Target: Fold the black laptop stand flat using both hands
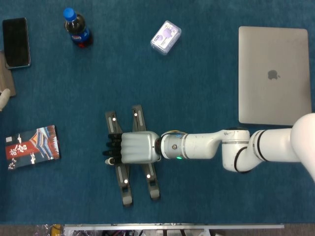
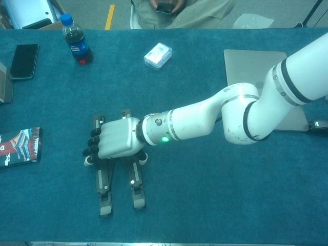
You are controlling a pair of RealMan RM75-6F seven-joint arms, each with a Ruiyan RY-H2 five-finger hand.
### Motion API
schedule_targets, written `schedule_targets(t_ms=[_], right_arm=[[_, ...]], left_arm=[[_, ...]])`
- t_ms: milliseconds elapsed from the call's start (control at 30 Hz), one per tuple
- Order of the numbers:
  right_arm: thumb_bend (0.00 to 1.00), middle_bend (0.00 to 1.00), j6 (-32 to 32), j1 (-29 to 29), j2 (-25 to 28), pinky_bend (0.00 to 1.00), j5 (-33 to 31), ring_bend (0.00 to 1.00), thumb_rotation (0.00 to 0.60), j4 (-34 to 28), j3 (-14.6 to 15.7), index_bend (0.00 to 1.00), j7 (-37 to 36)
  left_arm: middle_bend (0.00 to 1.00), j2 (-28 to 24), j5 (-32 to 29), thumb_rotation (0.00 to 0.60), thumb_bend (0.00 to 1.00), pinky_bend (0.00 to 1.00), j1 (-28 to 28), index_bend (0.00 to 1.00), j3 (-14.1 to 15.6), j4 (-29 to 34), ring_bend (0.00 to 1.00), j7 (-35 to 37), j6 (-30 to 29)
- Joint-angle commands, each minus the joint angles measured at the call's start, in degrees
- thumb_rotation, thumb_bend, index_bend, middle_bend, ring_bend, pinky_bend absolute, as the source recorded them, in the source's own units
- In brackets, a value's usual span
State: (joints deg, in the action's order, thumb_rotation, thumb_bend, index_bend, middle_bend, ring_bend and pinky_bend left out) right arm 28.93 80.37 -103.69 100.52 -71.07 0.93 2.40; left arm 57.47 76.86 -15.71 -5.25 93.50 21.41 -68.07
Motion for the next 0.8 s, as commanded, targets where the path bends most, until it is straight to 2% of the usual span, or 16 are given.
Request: schedule_targets(t_ms=[33, 233, 800], right_arm=[[0.08, 0.11, -0.2, 0.2, -0.3, 0.06, -0.4, 0.00, 0.600, 0.1, -0.2, 0.00, 0.0], [0.11, 0.23, -0.5, 0.7, -0.8, 0.06, -1.4, 0.04, 0.600, 0.6, -0.3, 0.00, -0.7], [0.16, 0.39, 2.5, 0.1, -0.5, 0.06, -1.1, 0.16, 0.600, 0.9, 1.1, 0.11, -2.0]], left_arm=[[0.02, -0.1, 0.2, 0.149, 0.25, 0.05, 0.1, 0.00, 0.0, 0.0, 0.00, 0.4, 0.0], [0.02, -0.3, 0.5, 0.145, 0.25, 0.05, 0.2, 0.00, -0.1, 0.0, 0.00, 1.2, -0.1], [0.02, -0.2, 0.8, 0.135, 0.25, 0.05, 0.3, 0.00, -0.1, 0.2, 0.00, 1.5, 0.4]])
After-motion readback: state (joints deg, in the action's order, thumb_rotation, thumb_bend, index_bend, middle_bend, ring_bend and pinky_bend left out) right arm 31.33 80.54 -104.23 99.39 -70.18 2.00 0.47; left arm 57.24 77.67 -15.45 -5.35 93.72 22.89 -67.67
